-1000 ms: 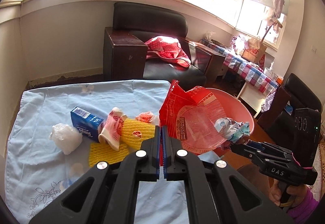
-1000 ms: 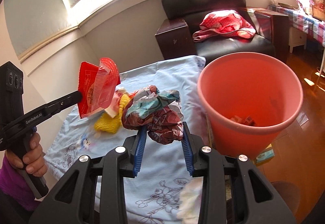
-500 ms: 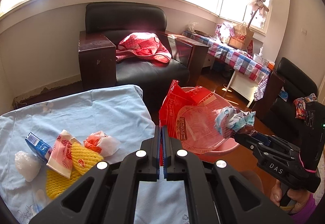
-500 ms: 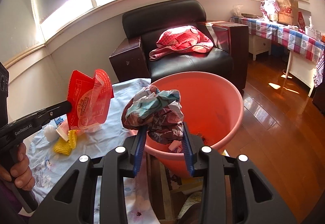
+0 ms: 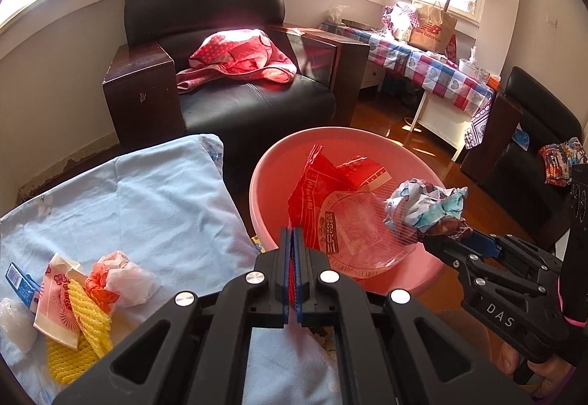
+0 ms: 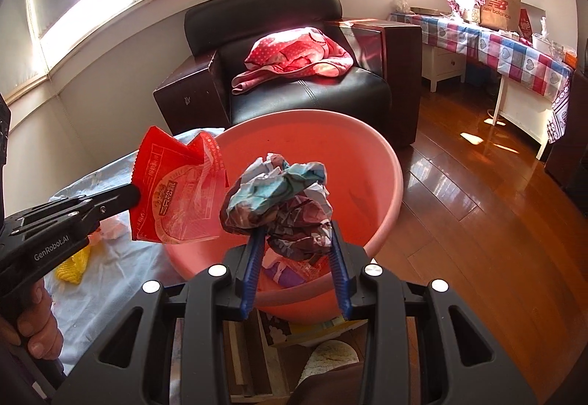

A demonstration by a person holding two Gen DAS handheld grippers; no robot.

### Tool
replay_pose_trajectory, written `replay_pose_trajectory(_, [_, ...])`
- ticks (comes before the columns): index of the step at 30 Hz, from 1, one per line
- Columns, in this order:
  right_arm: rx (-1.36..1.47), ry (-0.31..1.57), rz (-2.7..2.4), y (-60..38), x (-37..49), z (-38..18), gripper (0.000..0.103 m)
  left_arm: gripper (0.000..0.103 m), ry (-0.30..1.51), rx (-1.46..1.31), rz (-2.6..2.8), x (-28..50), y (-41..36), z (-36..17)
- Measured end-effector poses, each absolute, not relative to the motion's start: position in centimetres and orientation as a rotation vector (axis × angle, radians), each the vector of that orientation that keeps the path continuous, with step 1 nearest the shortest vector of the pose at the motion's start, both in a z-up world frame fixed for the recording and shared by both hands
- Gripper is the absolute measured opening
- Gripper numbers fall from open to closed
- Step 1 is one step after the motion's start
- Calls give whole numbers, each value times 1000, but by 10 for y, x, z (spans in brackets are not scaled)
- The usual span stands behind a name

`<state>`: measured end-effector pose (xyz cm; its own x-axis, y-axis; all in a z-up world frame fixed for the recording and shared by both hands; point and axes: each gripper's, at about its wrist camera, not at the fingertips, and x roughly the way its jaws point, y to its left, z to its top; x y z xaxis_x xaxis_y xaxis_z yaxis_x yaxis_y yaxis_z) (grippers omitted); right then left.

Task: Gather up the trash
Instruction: 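Carry the wrapper and red snack bag over the pink bucket, then open both tools to drop the wrapper and red bag into the bucket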

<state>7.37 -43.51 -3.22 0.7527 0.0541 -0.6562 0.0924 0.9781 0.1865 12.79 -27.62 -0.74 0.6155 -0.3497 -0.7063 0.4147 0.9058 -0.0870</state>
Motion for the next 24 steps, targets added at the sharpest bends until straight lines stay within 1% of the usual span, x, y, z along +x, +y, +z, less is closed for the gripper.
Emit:
replay_pose_trajectory(6, [237, 729, -28, -443, 80, -40, 35, 1, 836, 94, -435, 138, -286, -22])
replay_pose_trajectory(12, [240, 732, -24, -445, 83, -41, 36, 1, 841, 94, -442, 139, -291, -25])
replay_pose_trajectory(16, [257, 739, -22, -447, 85, -41, 37, 5, 837, 72, -452, 137, -288, -23])
replay_pose_trajectory(19, [259, 740, -29, -447, 84, -40, 37, 14, 829, 50, -457, 135, -284, -19])
replay_pose_trajectory(22, [262, 740, -32, -447, 82, -38, 37, 37, 809, 30, -454, 130, -279, -12])
replay_pose_trajectory(24, [259, 735, -34, -446, 79, -35, 37, 39, 789, 22, -458, 125, -276, -7])
